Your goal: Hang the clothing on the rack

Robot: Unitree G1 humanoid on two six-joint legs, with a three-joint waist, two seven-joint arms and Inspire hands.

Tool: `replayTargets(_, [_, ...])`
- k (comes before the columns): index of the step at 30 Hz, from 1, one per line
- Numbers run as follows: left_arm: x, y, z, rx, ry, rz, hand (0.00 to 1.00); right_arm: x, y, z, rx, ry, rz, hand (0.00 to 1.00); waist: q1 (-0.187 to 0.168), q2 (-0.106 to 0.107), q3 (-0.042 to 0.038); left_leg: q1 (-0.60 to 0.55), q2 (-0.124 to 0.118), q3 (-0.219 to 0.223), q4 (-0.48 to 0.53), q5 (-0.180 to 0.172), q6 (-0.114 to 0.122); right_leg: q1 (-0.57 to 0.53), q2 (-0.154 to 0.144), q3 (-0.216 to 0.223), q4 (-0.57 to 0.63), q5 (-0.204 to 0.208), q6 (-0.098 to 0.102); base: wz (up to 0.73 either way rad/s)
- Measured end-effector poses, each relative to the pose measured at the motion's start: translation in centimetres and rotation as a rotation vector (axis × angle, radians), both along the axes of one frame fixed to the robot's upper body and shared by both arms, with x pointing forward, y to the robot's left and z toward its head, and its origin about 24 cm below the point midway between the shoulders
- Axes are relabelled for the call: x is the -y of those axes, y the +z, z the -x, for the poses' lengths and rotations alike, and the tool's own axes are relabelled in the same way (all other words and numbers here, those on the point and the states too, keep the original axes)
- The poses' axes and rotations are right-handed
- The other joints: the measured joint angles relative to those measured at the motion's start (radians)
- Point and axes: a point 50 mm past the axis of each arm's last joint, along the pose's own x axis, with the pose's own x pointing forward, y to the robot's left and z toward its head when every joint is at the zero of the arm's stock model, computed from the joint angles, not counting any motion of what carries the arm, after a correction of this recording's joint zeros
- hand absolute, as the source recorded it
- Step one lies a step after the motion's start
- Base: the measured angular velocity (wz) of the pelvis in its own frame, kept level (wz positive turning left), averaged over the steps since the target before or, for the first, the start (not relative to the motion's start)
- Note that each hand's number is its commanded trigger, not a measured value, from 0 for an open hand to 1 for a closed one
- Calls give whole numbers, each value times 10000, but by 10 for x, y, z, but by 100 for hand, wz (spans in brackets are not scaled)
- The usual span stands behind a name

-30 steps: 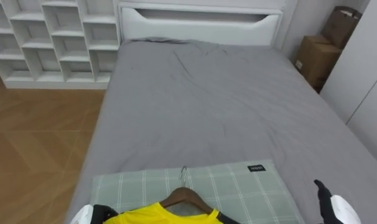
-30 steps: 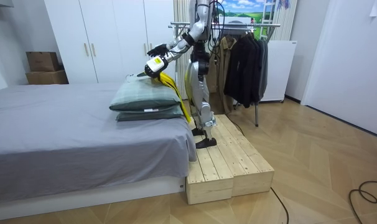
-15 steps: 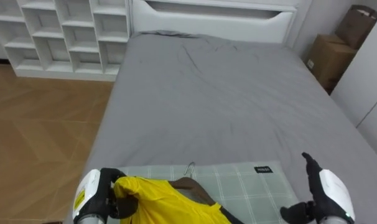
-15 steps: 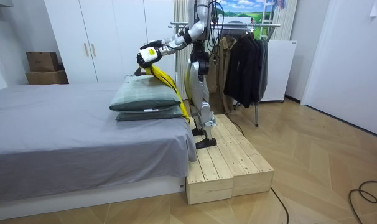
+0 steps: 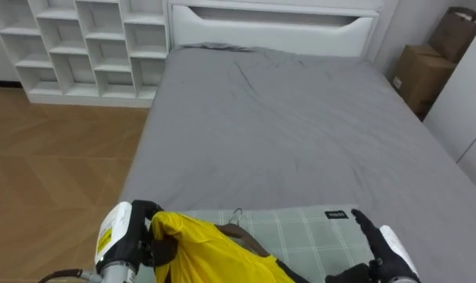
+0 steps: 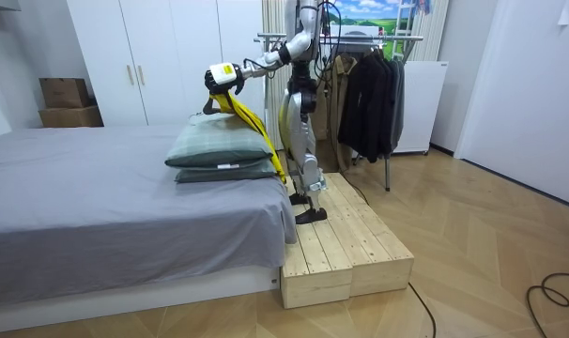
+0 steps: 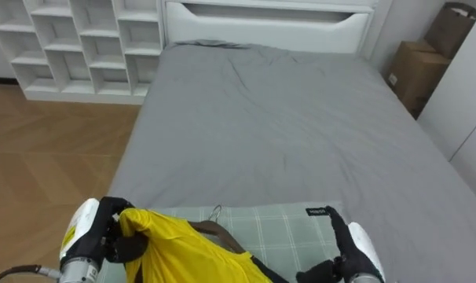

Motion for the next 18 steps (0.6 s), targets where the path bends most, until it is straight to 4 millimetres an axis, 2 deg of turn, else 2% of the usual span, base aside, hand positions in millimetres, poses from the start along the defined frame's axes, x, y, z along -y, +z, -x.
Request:
replayTargets(5, [4, 4, -4, 231, -284, -305, 100, -16, 0, -9, -364, 532, -1879, 0, 82, -3, 3, 23, -11, -28, -1, 0, 0, 6, -7, 4, -4, 3, -1, 0])
replayTargets(13, [7, 4, -4, 262, -468, -524, 100, -25, -17, -4, -1490, 486, -4303, 0, 241, 1, 64, 29, -8, -97, -3, 0, 0, 73, -22, -118, -22, 10, -7, 4])
replayTargets(16, [8, 5, -5, 354, -540, -491, 100, -27, -22, -2, -1794, 524, -4710, 0, 277, 39, 151, -8, -22, -94, -14, -3, -1, 77, -22, -132, -35, 6, -1, 0])
replayTargets(17, [9, 6, -5, 452, -564, -482, 100, -28, -23, -2, -1938, 539, -4946, 0, 273, 48, 219, -14, -74, -73, -29, -5, -2, 69, -16, -129, -46, 4, 2, 0])
replayTargets(18, [9, 6, -5, 555, -576, -479, 100, -29, -26, -1, -2112, 592, -5087, 0, 264, 50, 231, -54, -74, -80, -38, -5, -2, 18, -8, -144, -48, 4, 2, 0])
